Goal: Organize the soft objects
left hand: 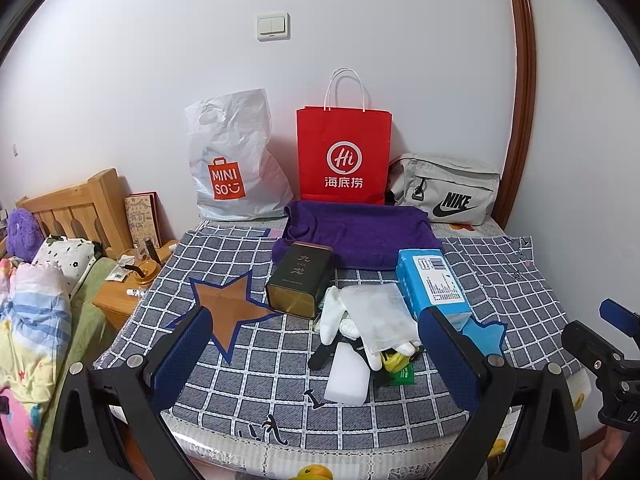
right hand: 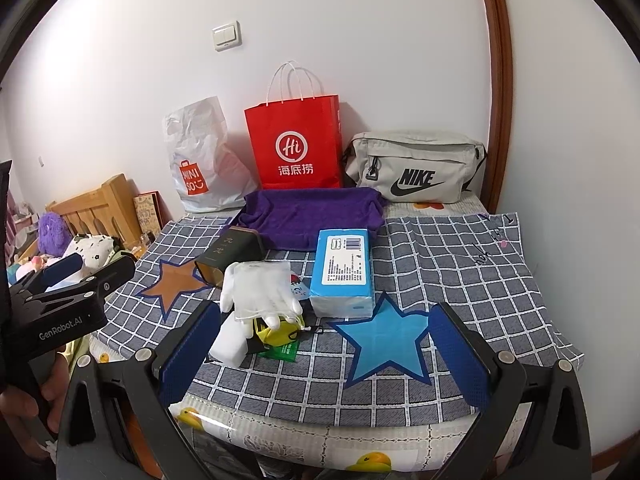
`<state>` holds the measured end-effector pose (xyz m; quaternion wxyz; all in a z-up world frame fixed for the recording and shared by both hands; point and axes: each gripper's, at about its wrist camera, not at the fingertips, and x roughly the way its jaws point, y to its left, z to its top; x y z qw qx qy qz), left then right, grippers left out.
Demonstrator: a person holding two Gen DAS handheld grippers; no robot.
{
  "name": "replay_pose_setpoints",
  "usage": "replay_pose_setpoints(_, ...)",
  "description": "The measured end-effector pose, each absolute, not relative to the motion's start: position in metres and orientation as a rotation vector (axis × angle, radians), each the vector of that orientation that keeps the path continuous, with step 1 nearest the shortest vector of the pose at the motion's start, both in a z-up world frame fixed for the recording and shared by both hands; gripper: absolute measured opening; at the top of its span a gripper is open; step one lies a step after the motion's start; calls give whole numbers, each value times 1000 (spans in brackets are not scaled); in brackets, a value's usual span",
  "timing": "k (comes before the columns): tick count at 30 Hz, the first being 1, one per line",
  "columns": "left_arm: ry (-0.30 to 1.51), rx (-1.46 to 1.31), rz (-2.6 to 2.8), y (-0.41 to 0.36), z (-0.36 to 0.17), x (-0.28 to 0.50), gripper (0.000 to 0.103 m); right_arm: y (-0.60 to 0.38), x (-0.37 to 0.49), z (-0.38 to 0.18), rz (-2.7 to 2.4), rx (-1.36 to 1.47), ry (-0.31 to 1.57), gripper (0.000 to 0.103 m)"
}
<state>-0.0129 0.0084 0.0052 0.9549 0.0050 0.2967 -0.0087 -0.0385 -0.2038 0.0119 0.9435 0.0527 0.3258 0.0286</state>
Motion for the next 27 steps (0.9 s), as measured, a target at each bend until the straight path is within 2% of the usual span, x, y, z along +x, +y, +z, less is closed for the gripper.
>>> replay_pose_setpoints(27, 601, 13, -15, 10, 5, -13, 103, -202, -39, 14, 66, 104, 662, 102)
